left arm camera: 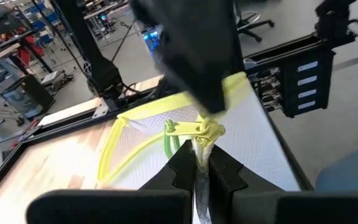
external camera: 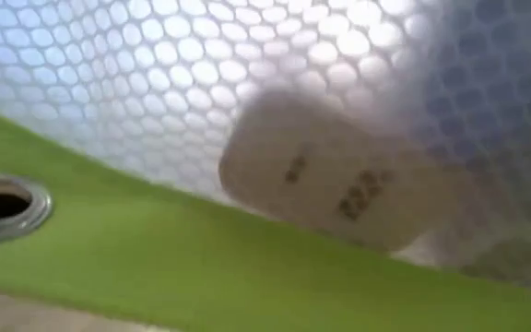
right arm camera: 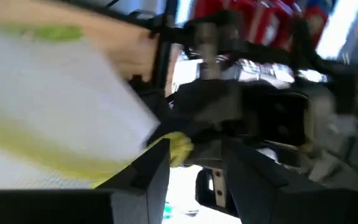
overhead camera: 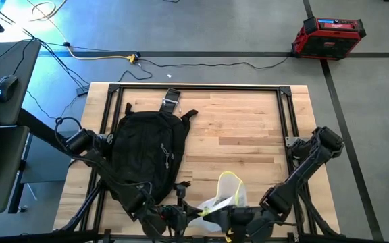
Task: Unpack backpack
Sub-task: Close the green zip bag
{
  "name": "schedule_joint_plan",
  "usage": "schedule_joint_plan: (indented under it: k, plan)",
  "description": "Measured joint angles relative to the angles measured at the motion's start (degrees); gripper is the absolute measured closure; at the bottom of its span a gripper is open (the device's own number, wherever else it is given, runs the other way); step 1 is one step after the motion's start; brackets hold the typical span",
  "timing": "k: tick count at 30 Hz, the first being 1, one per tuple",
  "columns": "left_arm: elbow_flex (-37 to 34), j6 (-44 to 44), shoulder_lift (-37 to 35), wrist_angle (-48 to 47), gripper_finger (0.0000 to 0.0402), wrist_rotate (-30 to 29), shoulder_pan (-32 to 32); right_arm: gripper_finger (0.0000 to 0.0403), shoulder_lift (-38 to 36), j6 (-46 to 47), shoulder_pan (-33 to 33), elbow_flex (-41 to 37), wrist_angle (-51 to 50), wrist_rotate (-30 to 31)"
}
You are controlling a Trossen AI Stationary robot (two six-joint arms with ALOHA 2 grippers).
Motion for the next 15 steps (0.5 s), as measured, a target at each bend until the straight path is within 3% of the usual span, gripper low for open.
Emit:
schedule_joint_plan:
  k: [7,15]
  plan:
    - [0.0,-1.0,0.0,-1.3,0.0401,-1.5,0.0,0.0273,-1.5,21.1,-0.6,0.1,0.8,-2.3]
    - [-0.1,-2.4,0.0,-2.9,0.0401,-2.1,0.0,0.0273,-2.2,36.7,-7.7,0.1,-6.7,-15.7]
